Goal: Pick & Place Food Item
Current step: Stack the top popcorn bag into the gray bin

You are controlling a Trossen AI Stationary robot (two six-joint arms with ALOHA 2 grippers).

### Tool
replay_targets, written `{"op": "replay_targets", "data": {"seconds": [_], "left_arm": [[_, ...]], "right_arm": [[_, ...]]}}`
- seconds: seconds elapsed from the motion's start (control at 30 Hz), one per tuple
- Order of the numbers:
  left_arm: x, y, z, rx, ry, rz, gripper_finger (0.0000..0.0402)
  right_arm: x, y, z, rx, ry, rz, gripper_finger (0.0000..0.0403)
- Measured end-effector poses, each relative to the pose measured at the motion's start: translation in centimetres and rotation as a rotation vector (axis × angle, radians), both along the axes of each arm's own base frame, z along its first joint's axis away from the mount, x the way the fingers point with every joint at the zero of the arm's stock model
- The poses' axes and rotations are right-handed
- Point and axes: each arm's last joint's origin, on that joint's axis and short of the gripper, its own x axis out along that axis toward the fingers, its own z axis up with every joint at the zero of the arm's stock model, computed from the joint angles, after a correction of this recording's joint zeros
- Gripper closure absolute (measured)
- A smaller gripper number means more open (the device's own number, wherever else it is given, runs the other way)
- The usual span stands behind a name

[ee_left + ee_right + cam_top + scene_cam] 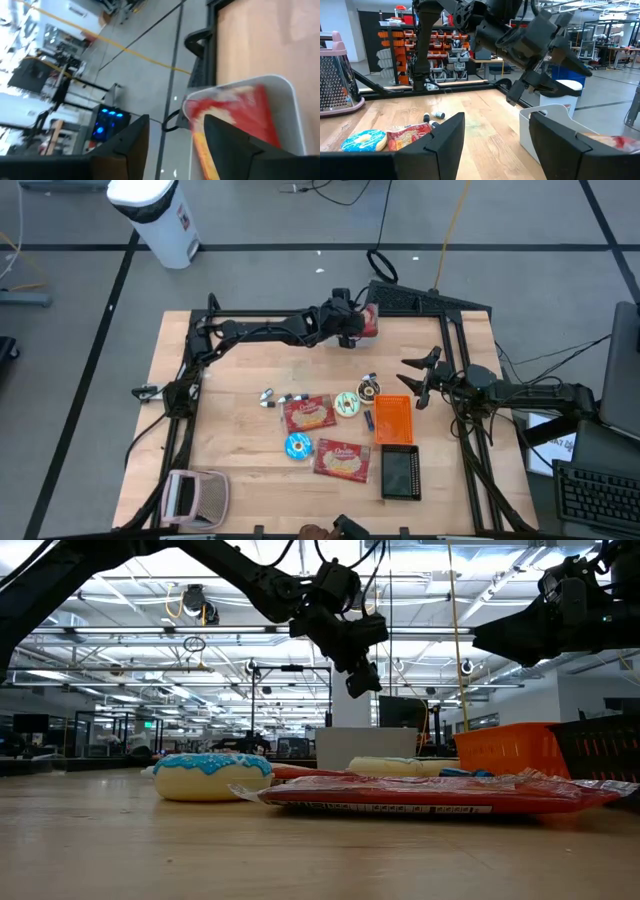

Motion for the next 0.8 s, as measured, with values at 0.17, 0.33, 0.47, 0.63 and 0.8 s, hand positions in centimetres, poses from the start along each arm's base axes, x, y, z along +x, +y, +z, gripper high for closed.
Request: {"op": "replay_targets", "data": {"seconds": [0.17,0.33,0.47,0.63,0.8], "left_arm": [[0.3,-1.4,0.5,-0.016,-0.039,0.044,0.0198],[-0.1,-4.2,1.9,-0.081,-0.02,0.028,0.0205],[-2.1,-7.5,5.4,-0.227,-0.008,-0.047,0.0214],[-6.2,-11.0,10.2,-0.564,-0.04,-0.19,0.0225],[-9.2,-13.9,11.9,-0.78,0.018,-0.197,0.0237]], "right_arm": [[0.0,0.0,0.0,0.0,0.0,0.0,0.0193],[0.0,0.0,0.0,0.0,0.0,0.0,0.0193],[0.0,0.0,0.0,0.0,0.0,0.0,0.0193],[0.0,0.0,0.0,0.0,-0.001,0.0,0.0193],[0.0,0.0,0.0,0.0,0.0,0.0,0.0193]]}}
